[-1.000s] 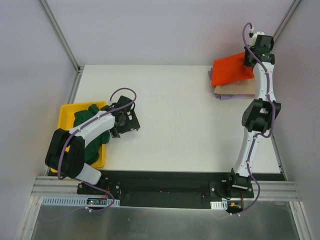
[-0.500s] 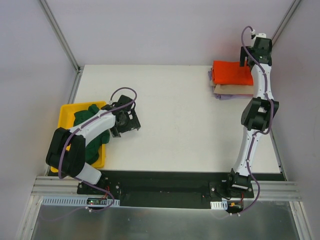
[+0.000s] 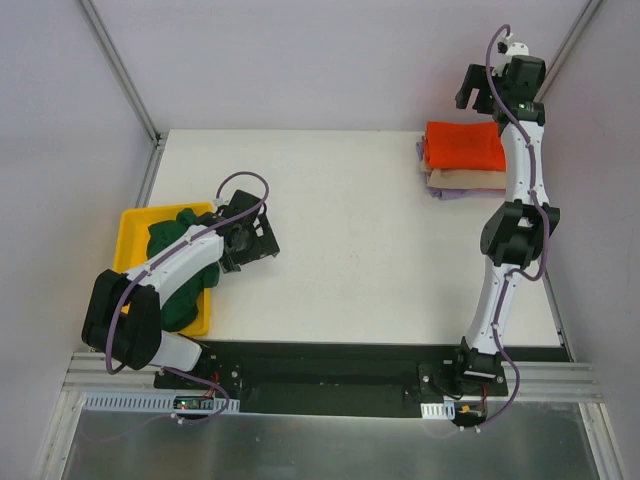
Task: Fold and stack the t-shirts
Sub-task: Put the neatly folded tshirt into the corner of the board with the right arm
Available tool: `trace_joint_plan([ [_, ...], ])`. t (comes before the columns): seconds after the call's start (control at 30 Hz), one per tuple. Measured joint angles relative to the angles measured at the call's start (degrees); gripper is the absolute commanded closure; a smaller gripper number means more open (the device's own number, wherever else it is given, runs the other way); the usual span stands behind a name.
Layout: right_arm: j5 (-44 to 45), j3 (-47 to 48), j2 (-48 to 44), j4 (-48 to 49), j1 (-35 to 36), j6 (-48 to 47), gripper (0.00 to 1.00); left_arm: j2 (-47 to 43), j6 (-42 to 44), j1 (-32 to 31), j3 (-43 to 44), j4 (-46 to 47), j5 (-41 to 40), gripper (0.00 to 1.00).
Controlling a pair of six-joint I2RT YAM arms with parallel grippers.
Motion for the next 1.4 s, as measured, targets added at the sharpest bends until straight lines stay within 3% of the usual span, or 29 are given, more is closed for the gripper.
trace_joint_plan([
  [0.2,-4.98,0.72,10.45,3.45,-3.21,4.76,0.04,0.0,0.0,0.0,-1.55,0.0,0.0,0.01],
  [0.43,-7.23,-5.03,15.96,4.04,-5.44,1.25,0.04,0.68,0.0,0.0,-1.57,0.15,0.02,0.01],
  [0.63,-7.48,-14.19,11.28,9.57,-4.22,-7.41,0.04,1.86,0.02,0.0,-1.57,0.17,0.07,0.01],
  [0.83,-7.8,-17.4,6.4,8.96,-3.37,-9.55,0.04,1.57,0.04,0.0,-1.57,0.28,1.09,0.01],
  [1.17,-13.38,-28.76,-12.46,9.33,-2.62,-12.74,0.04,-3.91,0.02,0.0,-3.58,0.48,1.11,0.01],
  [1.4,-9.77,-36.09,-11.23,9.07,-1.68,-16.17,0.04,-5.29,0.02,0.0,-4.9,0.61,1.16,0.01],
])
